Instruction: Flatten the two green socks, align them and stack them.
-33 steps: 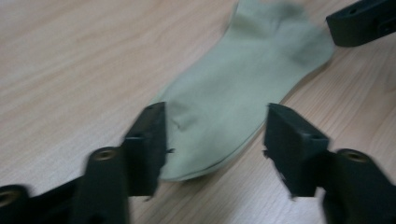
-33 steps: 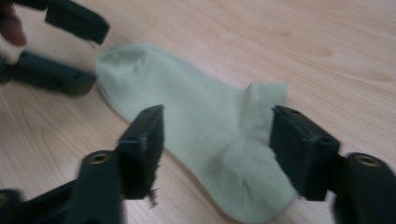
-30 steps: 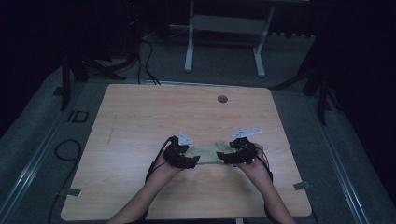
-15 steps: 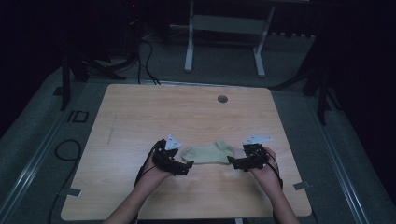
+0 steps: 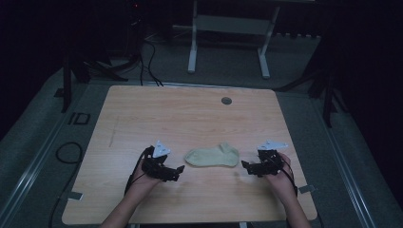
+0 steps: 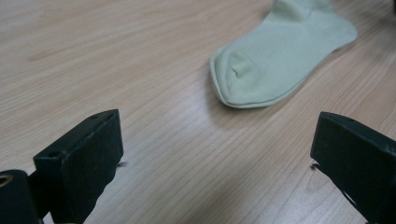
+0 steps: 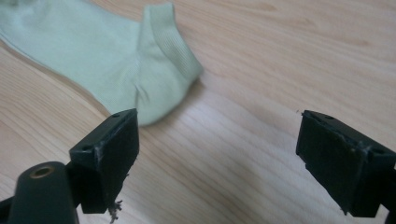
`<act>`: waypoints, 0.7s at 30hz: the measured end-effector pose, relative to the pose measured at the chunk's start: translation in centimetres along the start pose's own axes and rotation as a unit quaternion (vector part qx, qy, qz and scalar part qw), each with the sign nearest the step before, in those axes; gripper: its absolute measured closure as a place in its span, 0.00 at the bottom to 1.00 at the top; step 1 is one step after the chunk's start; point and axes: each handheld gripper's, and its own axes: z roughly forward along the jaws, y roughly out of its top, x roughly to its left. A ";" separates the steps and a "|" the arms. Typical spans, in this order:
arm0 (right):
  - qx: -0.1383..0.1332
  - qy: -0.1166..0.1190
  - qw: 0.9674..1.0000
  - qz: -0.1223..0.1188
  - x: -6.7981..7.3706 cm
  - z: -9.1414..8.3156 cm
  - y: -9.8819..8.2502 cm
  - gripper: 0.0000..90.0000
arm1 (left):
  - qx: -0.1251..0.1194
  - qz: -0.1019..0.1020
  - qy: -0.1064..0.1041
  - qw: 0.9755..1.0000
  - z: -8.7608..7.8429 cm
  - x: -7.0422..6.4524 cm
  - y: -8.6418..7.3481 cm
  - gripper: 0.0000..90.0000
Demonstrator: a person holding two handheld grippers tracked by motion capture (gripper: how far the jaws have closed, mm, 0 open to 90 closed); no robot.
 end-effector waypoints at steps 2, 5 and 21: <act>0.006 0.000 1.000 0.003 -0.2 0.1 -0.5 0.15 | 0.000 -0.005 0.006 1.000 -0.4 0.4 -0.4 0.03; 0.015 -0.002 1.000 0.007 -0.4 0.1 -1.2 0.15 | 0.002 -0.004 0.012 1.000 -0.9 0.8 -1.0 0.03; 0.002 -0.023 1.000 0.020 -2.0 -0.9 -3.5 0.15 | 0.000 -0.034 0.042 0.999 -4.1 3.4 -4.3 0.03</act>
